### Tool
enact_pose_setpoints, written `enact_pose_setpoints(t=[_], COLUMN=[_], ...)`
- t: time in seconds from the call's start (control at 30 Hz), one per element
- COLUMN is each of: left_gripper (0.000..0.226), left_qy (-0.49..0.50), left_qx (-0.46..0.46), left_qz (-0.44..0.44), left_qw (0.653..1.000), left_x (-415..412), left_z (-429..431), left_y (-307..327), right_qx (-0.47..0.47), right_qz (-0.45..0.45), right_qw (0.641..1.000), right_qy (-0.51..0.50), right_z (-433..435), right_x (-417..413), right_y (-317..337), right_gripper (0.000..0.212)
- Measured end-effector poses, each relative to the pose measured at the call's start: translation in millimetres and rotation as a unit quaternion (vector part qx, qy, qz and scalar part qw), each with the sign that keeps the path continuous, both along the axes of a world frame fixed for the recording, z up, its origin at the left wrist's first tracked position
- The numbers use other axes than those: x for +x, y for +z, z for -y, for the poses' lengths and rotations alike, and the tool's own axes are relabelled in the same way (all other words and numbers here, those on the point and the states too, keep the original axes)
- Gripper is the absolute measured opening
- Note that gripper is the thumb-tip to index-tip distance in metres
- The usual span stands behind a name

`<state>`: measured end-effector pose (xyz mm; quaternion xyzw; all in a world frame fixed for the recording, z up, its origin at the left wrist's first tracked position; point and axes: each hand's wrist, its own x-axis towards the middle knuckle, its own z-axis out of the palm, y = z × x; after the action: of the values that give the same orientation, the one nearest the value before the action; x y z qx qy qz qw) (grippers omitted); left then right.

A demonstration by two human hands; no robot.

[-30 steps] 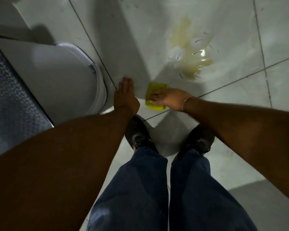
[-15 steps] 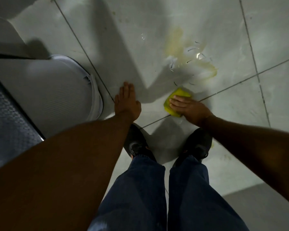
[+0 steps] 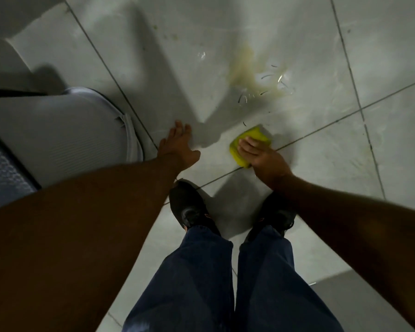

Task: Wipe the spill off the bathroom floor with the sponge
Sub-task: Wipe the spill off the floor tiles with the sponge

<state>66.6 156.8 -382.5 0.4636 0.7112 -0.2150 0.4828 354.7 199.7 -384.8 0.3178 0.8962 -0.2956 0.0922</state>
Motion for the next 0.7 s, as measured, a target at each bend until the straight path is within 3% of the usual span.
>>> enact_pose_setpoints(t=[0.07,0.13,0.23,0.33,0.4,0.5,0.57,0.63,0.7], left_gripper=[0.097,0.098,0.102,0.101,0.095,0.087,0.085,0.084,0.084], left_qy=[-0.014,-0.018,-0.03,-0.043,-0.032,-0.015,-0.008,-0.005,-0.004], left_qx=[-0.019,-0.03,-0.034,-0.019,0.0,0.016,0.016,0.015,0.015], left_qz=[0.003,0.006,0.002,-0.012,-0.024,-0.032,-0.032,-0.031,-0.03], left_qw=[1.0,0.999,0.999,0.999,0.999,0.999,0.999,0.999,0.999], left_x=[-2,-3,-1,4,5,6,8,9,11], left_z=[-6,-10,-10,-5,-4,-4,-3,-3,-4], left_y=[2,4,7,9,10,10,11,13,14], right_qx=[-0.006,-0.002,0.031,0.038,0.051,-0.004,-0.025,-0.011,0.008], right_qz=[0.003,0.052,0.15,0.172,0.158,0.074,0.066,0.054,0.057], right_qw=[1.0,0.99,0.938,0.918,0.932,0.993,0.997,0.997,0.998], right_qy=[-0.022,-0.132,-0.312,-0.355,-0.322,-0.096,0.016,0.056,0.036], right_z=[-4,-13,-48,-59,-40,9,19,2,-21], right_x=[15,32,50,35,13,-20,-26,-21,-12], right_y=[1,0,-6,-11,-11,-10,-9,-7,-6], right_gripper=[0.062,0.065,0.063,0.06,0.058,0.056,0.054,0.065,0.063])
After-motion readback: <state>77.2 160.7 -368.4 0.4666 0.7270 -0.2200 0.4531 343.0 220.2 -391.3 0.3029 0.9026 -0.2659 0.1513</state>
